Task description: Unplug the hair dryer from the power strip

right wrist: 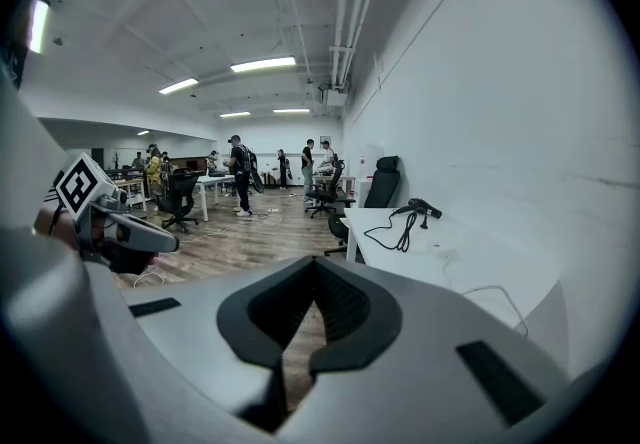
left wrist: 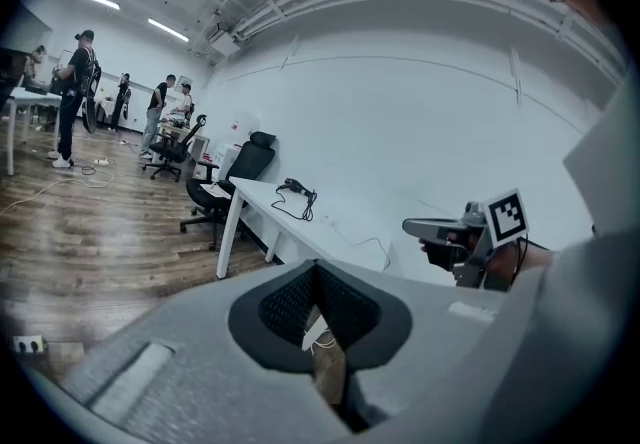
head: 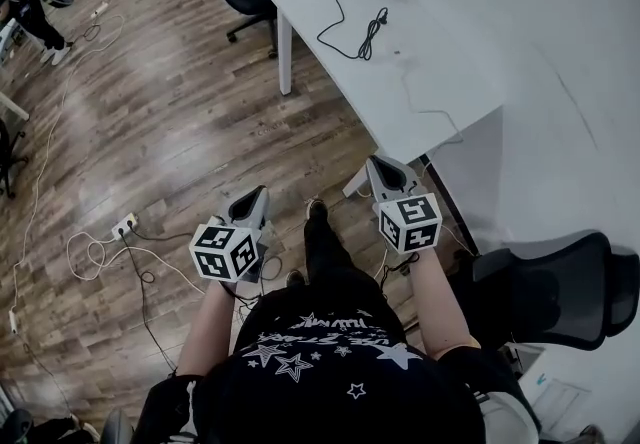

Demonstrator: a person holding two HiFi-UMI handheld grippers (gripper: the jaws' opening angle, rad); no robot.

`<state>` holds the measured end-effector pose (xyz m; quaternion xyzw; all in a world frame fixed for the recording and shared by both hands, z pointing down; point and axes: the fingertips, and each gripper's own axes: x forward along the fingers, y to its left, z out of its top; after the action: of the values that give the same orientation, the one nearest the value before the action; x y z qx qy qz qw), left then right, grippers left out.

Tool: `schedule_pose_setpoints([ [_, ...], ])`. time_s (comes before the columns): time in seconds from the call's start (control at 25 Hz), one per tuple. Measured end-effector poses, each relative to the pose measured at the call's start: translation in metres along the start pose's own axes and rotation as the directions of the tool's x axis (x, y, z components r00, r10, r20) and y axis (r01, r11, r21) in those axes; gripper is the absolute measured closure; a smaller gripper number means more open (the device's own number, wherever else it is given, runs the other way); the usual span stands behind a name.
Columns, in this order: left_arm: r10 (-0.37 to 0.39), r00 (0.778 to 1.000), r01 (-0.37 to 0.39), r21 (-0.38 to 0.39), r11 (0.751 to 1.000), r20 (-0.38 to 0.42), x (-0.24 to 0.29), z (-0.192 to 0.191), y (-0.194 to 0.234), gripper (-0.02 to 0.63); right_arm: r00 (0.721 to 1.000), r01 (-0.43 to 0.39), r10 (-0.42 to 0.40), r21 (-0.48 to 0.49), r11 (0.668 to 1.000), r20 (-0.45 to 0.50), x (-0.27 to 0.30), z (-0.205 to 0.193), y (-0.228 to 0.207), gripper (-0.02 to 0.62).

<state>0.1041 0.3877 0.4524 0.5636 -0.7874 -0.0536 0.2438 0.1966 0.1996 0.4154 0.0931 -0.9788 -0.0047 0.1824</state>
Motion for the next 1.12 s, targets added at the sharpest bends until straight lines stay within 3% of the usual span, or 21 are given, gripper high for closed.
schedule_pose_setpoints([
  [0.48,0.065,0.998,-0.065,-0.007,0.998,-0.011,0.073,0.032,0.051,0.6,0.999,-0.03,0.03,0.036,0.999,0.014,0.106,0.022,-0.059,0.586],
  [1.12,0.048,0.997,-0.05,-0.031,0.998,-0.063,0.204,0.098,0.098,0.6,0.998,-0.033,0.037,0.086,0.996,-0.042,0.234,0.05,-0.162,0.586],
])
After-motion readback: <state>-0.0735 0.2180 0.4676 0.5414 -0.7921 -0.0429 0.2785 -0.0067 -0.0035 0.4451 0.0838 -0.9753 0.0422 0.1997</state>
